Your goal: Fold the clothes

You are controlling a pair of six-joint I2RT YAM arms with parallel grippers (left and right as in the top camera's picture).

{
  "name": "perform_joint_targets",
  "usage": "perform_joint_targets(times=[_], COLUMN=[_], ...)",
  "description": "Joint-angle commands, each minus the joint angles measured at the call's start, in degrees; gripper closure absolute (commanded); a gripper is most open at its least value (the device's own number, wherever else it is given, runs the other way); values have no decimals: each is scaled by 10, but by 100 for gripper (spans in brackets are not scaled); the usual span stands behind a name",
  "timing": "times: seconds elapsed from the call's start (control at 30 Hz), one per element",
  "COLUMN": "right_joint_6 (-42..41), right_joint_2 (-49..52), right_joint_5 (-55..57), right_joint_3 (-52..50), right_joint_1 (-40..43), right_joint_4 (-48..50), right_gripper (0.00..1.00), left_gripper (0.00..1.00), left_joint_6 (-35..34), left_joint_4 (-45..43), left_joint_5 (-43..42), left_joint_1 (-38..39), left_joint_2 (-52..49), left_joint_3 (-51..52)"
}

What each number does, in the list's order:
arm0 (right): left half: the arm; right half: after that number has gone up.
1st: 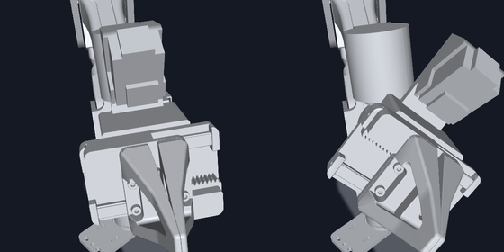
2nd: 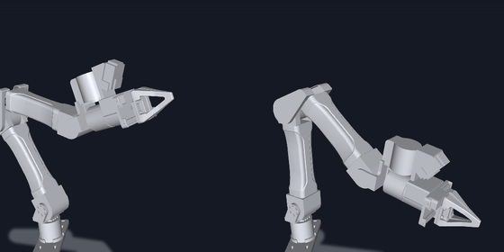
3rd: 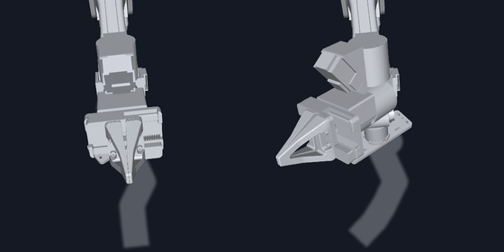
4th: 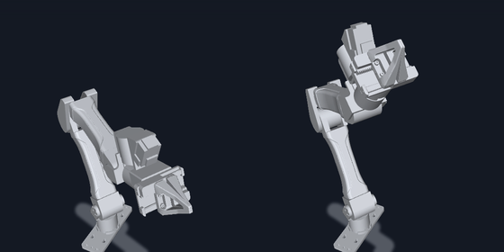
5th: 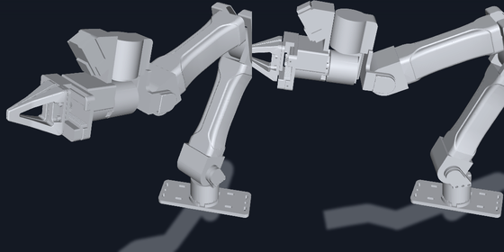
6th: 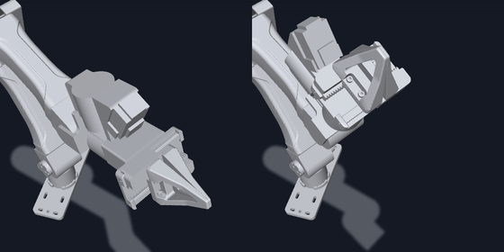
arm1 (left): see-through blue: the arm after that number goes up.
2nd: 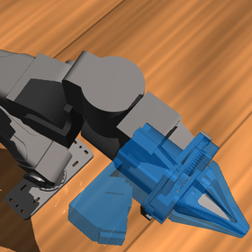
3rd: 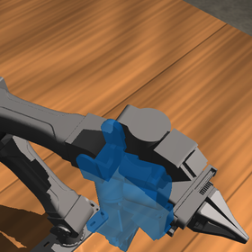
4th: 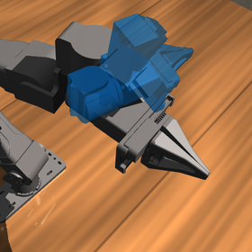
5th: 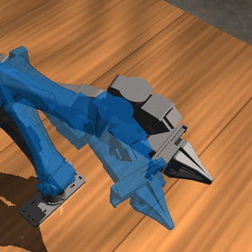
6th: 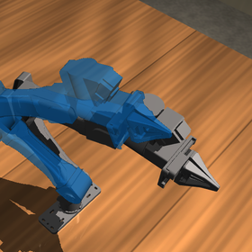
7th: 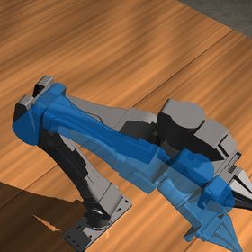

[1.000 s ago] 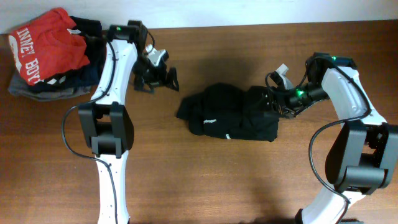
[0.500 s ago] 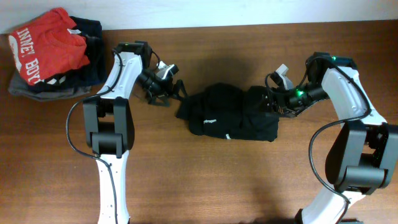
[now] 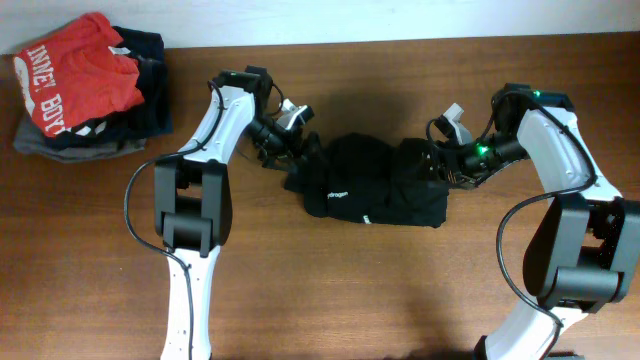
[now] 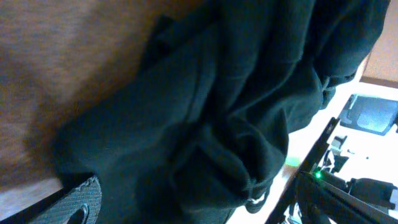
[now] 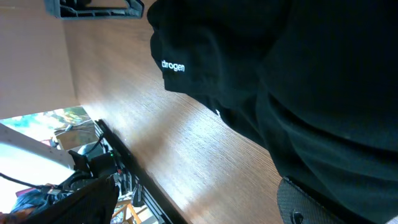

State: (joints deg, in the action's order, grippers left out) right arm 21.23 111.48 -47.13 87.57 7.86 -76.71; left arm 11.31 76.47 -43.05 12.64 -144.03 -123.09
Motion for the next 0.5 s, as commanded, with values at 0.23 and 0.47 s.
perform_joint_targets(times=[0.23,0.47], right_joint_6=[9,8], right_joint_2=[-5,-5], right_joint_5=[13,13], right_joint_3=[6,6], right_joint_1=[4,4], right_joint_4=[4,4], right_gripper=[13,13], left_gripper=[1,1], left_joint_6=[-9,-9], left_joint_4=[-11,-10], left_joint_5=[36,32], left_joint_1=[-47,-50], left_joint_2=[-4,-4], left_joint_3=[4,4])
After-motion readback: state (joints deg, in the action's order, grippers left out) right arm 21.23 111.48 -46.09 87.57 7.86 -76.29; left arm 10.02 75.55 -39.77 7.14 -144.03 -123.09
